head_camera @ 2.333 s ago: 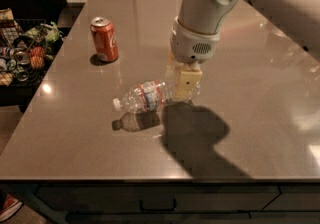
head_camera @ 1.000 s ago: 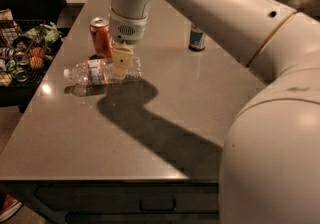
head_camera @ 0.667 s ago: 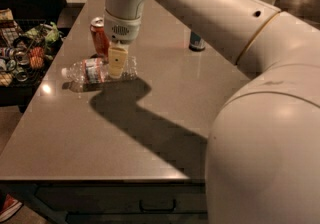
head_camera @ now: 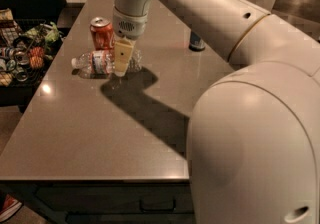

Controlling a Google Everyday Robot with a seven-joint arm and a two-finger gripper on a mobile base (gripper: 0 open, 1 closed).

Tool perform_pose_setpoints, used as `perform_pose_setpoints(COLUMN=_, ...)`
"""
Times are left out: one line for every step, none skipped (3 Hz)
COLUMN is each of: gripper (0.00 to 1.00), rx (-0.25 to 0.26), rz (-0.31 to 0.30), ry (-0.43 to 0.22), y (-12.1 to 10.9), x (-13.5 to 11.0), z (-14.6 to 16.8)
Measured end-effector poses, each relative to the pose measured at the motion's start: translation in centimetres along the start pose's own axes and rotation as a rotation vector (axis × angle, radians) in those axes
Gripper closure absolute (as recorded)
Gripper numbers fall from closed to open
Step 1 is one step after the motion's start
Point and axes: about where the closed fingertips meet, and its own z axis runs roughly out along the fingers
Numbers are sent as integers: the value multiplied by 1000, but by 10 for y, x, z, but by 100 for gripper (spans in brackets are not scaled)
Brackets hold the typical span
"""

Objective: Move water bottle near coke can

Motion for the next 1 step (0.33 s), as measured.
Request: perform_pose_setpoints(gripper=0, rx=2, rz=1, ry=-2, y=-1, x=-1, z=0)
